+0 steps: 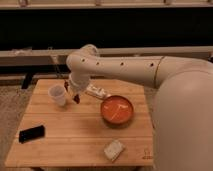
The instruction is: Place the pepper in the ceramic cup
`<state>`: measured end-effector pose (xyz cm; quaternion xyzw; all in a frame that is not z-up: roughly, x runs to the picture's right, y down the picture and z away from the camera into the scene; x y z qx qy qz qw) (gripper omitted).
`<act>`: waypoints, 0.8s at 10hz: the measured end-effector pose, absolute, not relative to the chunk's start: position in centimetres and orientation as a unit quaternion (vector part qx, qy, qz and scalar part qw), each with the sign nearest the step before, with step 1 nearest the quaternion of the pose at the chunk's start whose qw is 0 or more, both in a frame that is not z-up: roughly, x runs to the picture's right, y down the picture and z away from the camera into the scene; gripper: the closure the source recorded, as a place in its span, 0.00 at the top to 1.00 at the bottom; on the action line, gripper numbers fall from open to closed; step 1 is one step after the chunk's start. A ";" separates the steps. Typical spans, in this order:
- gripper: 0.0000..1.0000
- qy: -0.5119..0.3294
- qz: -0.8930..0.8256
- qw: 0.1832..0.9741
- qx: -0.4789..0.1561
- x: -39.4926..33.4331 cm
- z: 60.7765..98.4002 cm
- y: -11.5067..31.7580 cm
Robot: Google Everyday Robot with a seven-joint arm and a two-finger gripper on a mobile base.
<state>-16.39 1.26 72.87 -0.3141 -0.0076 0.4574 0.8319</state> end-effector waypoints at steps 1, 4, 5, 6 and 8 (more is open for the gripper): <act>0.00 -0.015 0.453 0.834 -0.316 -17.9 73.1 0.5; 0.00 -0.029 0.433 0.844 -0.315 -21.5 74.0 -1.6; 0.00 -0.030 0.428 0.846 -0.315 -21.7 74.2 -1.8; 0.00 -0.033 0.423 0.849 -0.315 -22.0 74.4 -2.0; 0.00 -0.038 0.419 0.850 -0.316 -23.7 75.3 -2.9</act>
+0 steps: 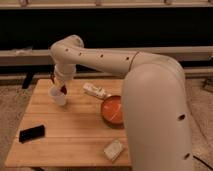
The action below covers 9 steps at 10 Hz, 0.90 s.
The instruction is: Place the pepper in the ceramic cup
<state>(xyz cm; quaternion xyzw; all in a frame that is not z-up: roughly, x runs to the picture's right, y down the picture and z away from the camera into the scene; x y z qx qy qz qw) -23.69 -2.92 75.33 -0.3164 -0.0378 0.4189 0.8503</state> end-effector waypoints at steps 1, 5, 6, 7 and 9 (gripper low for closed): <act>0.00 -0.042 0.413 0.852 -0.319 -25.1 75.8 -3.2; 0.00 -0.050 0.410 0.851 -0.325 -26.8 77.2 -3.5; 0.00 -0.052 0.408 0.851 -0.327 -27.6 77.5 -3.3; 0.00 -0.053 0.406 0.851 -0.328 -28.3 77.6 -3.3; 0.00 -0.052 0.408 0.851 -0.327 -27.6 78.1 -3.0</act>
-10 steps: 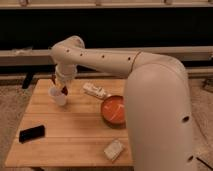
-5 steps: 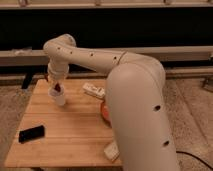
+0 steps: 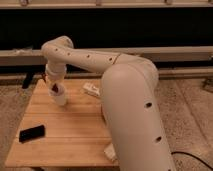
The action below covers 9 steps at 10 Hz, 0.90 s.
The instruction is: Place the pepper in the ceramic cup
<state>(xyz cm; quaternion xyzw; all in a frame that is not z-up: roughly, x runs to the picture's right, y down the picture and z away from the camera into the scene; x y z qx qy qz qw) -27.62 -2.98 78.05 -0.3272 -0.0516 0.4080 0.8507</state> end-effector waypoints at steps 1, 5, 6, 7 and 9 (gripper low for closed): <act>0.02 -0.052 0.409 0.851 -0.327 -27.2 78.3 -2.7; 0.28 -0.054 0.406 0.851 -0.328 -28.4 78.6 -2.2; 0.33 -0.053 0.407 0.851 -0.326 -27.8 78.9 -2.1; 0.42 -0.053 0.408 0.851 -0.326 -27.7 79.0 -2.1; 0.48 -0.055 0.405 0.852 -0.328 -28.5 79.0 -1.7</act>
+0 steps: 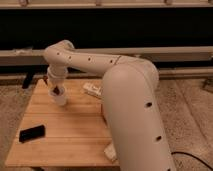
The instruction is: Place the pepper in the ceramic cup
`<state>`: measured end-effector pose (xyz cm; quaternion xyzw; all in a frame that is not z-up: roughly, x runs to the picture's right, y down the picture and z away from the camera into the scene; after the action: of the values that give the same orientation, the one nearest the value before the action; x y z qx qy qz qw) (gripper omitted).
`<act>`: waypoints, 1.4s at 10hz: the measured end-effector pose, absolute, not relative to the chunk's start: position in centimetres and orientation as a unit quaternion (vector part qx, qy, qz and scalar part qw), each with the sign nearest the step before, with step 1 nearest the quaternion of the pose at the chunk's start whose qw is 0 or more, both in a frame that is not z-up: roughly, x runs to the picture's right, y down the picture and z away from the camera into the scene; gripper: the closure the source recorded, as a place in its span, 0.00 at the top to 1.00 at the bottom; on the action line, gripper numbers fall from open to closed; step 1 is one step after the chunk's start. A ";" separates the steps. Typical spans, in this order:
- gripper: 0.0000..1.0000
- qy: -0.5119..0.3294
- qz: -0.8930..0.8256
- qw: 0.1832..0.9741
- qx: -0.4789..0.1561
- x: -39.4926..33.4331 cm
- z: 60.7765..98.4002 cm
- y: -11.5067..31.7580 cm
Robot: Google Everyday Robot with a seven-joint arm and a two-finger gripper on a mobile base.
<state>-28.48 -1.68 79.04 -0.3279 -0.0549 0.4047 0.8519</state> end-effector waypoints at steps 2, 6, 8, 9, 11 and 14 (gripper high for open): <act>0.48 -0.055 0.405 0.852 -0.326 -28.5 79.3 -1.6; 0.64 -0.057 0.404 0.852 -0.327 -28.8 79.4 -1.3; 0.74 -0.055 0.406 0.852 -0.325 -28.3 79.6 -1.3; 0.76 -0.056 0.405 0.853 -0.325 -28.4 79.5 -1.3; 0.95 -0.057 0.403 0.854 -0.325 -28.5 79.4 -1.2; 0.99 -0.057 0.403 0.854 -0.324 -28.3 79.5 -1.2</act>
<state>-28.29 -1.25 79.47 -0.3244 -0.0570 0.4027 0.8540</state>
